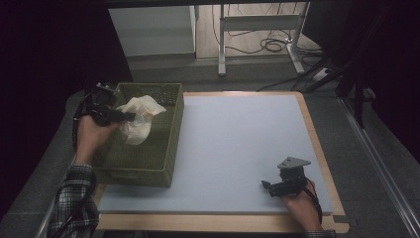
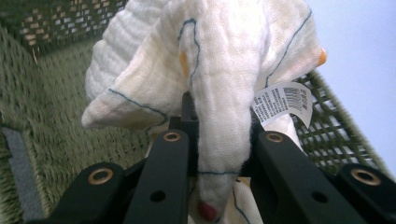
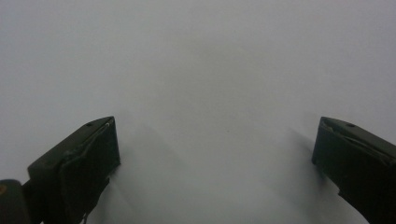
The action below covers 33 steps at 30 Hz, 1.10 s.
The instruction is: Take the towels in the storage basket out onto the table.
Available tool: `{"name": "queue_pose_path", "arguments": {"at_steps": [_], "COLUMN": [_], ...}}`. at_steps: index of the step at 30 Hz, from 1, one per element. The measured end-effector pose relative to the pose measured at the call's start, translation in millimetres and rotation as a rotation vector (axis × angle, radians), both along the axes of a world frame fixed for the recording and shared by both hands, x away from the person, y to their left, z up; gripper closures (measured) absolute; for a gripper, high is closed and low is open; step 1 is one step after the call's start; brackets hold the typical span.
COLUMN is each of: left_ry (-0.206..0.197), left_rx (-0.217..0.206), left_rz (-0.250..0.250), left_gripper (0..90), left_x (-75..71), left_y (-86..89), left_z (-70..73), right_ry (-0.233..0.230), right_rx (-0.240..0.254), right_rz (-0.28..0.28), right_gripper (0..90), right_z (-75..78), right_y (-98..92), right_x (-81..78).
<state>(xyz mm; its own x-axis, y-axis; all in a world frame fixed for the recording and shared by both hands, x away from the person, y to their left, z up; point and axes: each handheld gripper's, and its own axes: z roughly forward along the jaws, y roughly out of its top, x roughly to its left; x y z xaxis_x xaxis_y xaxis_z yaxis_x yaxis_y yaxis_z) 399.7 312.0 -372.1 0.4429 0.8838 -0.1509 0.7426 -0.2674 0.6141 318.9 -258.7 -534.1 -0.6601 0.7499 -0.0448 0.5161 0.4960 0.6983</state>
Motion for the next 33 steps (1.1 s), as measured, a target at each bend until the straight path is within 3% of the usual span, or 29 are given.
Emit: {"name": "queue_pose_path", "arguments": {"at_steps": [12,19,33], "left_ry": [-0.076,-0.109,-0.146], "left_rx": [-0.015,-0.004,0.009], "left_rz": [-0.048,-0.093,-0.167], "left_gripper": [80.0,80.0,80.0], "left_x": [-6.1,-4.3,1.7], "left_y": [-19.6,-41.2,-82.8], "left_z": [34.8,52.4,73.4], "right_ry": [0.0,0.0,0.002], "right_rx": [0.001,0.001,0.003], "right_rz": [0.0,-0.001,-0.003], "right_gripper": [0.8,0.8,0.7], "right_z": [0.0,0.0,0.1], "right_y": [0.0,0.1,0.2], "right_x": [0.0,0.0,-0.1]}}
